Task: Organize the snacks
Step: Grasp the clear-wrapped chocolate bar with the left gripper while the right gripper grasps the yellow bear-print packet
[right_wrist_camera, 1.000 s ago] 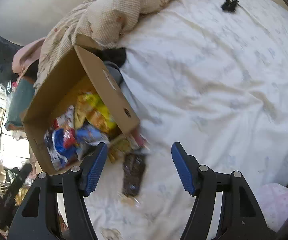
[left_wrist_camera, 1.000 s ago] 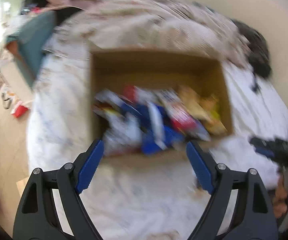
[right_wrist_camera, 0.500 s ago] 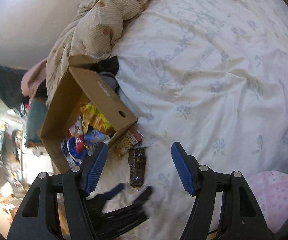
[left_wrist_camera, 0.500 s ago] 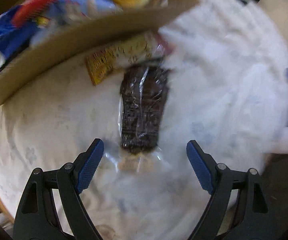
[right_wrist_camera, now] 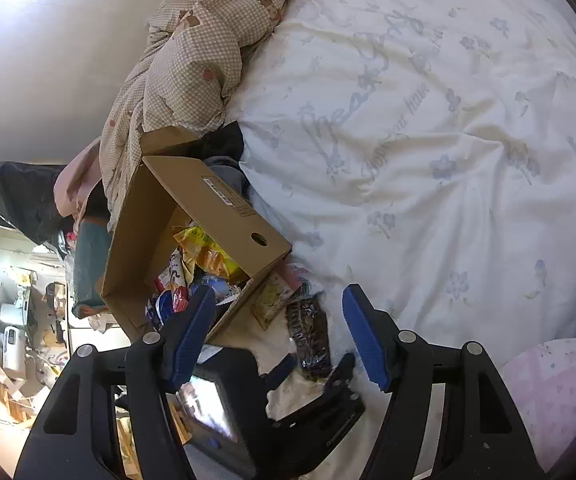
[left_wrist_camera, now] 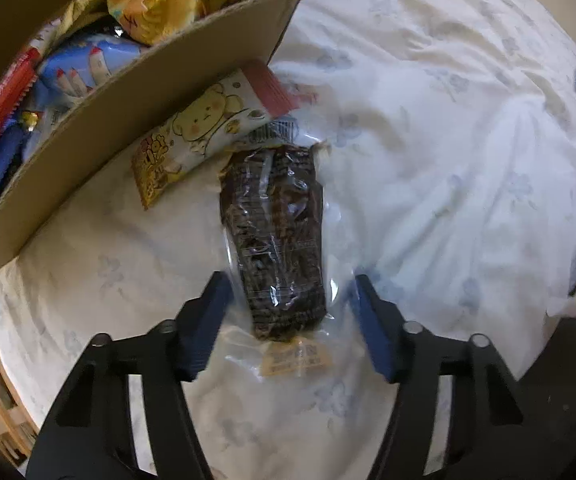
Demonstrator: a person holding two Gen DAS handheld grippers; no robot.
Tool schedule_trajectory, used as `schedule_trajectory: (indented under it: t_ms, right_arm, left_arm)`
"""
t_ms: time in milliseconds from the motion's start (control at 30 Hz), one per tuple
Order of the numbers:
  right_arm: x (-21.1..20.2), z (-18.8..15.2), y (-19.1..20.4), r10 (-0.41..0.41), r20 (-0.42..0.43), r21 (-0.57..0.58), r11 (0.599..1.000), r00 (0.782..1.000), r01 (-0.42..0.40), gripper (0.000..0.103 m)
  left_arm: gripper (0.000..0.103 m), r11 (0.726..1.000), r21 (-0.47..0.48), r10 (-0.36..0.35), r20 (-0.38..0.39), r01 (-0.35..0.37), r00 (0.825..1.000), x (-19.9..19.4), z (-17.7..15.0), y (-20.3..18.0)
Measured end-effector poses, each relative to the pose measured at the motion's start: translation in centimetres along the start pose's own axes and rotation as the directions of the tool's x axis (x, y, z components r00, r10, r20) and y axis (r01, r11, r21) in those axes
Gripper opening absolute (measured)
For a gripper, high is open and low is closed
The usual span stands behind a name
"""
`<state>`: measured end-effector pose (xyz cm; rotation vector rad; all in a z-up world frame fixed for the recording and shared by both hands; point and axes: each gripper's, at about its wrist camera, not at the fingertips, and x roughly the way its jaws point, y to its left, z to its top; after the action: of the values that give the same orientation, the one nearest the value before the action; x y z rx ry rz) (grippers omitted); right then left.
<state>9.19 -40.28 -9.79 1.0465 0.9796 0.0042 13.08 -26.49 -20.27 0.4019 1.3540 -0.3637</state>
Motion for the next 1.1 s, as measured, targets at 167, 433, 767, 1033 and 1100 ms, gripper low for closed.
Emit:
schedule_trajectory:
  t_ms: [167,433,767,1033,1100]
  right_arm:
    - [0.4,-0.4,0.1,-0.023,-0.009,-0.021,1.0,1.0,0.023,0.07]
    - [4.6,-2.0,0.3,-0.152,-0.11,-0.094,0.985,0.982,0.142,0.07]
    - [13.3,-7.3,6.5,-0.288,-0.238,-0.449,0.879,0.928,0.157,0.075]
    - [18.7,-10.9,10.2,-0.41,-0.188,-0.609,0.761,0.892,0.222,0.075]
    - [20.0,-11.7,10.7,-0.451,-0.143,-0.66,0.706,0.881,0.255,0.075]
  left_arm:
    - [0.043,0.998,-0.035,-0.049,-0.029,0.048,0.998,-1.2,-2.8,2.1]
    - [0.043,0.982,-0.187,-0.046,-0.094,0.028,0.995,-2.8,-10.7,9.4]
    - [0.042,0.931,-0.363,-0.052,-0.059,0.027,0.997,-4.3,-13.0,14.1]
    - [0.042,0.891,-0.454,-0.035,-0.055,0.006,0.998,-4.8,-13.4,17.4]
    - [0.042,0.886,-0.463,-0.04,-0.059,0.008,0.998,-4.9,-12.9,17.7]
